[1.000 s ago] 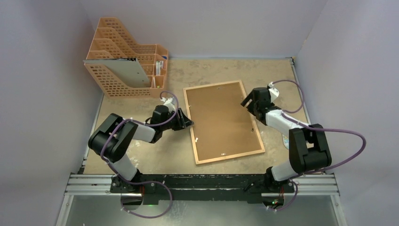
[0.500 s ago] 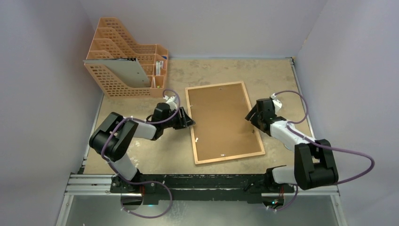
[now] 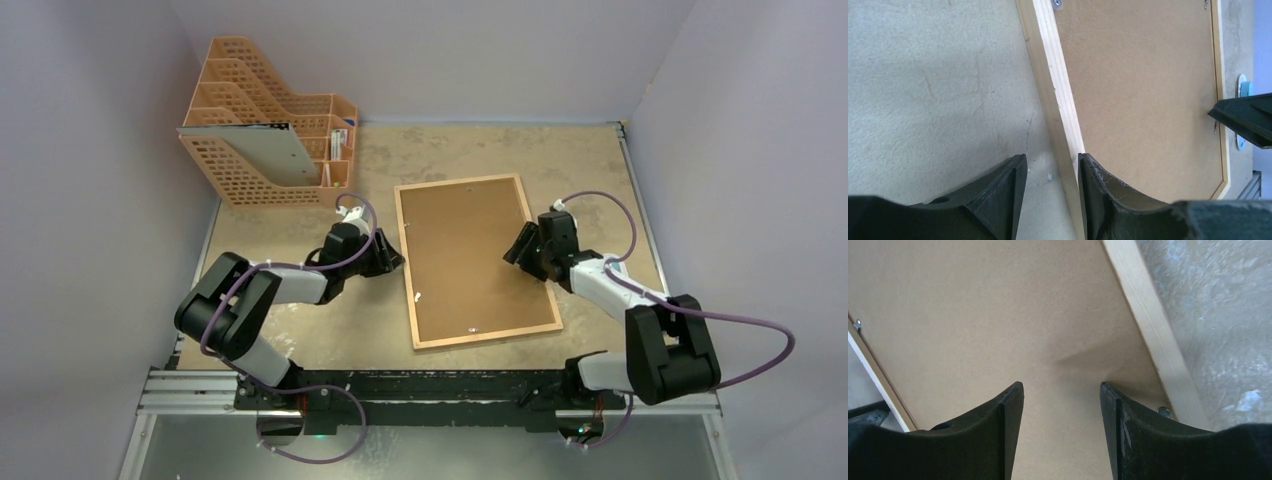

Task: Put the photo into the frame
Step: Install the photo frame at the center of the board.

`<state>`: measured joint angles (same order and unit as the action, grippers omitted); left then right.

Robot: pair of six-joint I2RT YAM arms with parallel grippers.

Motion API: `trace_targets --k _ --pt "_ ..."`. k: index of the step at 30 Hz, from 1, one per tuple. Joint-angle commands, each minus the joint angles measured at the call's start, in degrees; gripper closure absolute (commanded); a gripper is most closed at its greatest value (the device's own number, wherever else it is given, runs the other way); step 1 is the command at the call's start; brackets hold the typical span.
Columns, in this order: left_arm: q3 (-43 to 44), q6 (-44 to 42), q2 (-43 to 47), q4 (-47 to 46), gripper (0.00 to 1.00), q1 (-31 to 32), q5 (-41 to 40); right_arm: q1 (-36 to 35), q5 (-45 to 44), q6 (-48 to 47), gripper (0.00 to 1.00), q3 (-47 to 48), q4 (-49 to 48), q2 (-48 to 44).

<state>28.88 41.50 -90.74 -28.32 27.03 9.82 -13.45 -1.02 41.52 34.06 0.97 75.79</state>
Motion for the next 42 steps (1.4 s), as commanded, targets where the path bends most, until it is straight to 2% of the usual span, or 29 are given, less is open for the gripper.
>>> trace_targets --k 1,5,9,16,22,26,31,36,42 --pt "-0.7 -1.3 -0.3 6.4 0.54 -0.3 -4.8 -1.0 -1.1 -1.2 0.39 2.3 2.6 -2.6" --pt "-0.9 -1.2 0.3 3.3 0.52 -0.2 0.7 -1.0 -10.4 0.9 0.31 5.1 10.0 -7.1" --pt "-1.3 -1.2 1.0 1.0 0.51 -0.2 5.6 -0.6 -23.5 3.7 0.13 5.5 14.5 -9.0" --pt "-0.4 0.3 -2.9 -0.2 0.5 -0.2 10.3 0.5 -19.3 6.3 0.06 3.3 11.0 -3.6" --pt "0.0 0.7 -4.2 0.5 0.5 -0.1 11.6 2.3 -10.2 5.7 0.06 0.1 6.0 1.7" --pt "1.2 0.0 -4.1 3.7 0.5 -0.1 11.1 2.3 -2.9 2.8 0.13 -0.8 2.1 1.6" --pt "2.7 -0.7 -2.5 9.1 0.5 -0.3 3.8 -0.6 5.0 -0.2 0.2 -0.6 -1.8 4.6" --pt "1.9 -0.9 -0.4 11.6 0.5 -1.3 -1.7 -10.5 1.9 4.5 0.21 3.8 -1.7 10.2" --pt "1.3 -2.3 2.2 15.7 0.5 -1.9 -6.0 -12.3 -5.3 6.7 0.21 5.3 3.1 10.3"
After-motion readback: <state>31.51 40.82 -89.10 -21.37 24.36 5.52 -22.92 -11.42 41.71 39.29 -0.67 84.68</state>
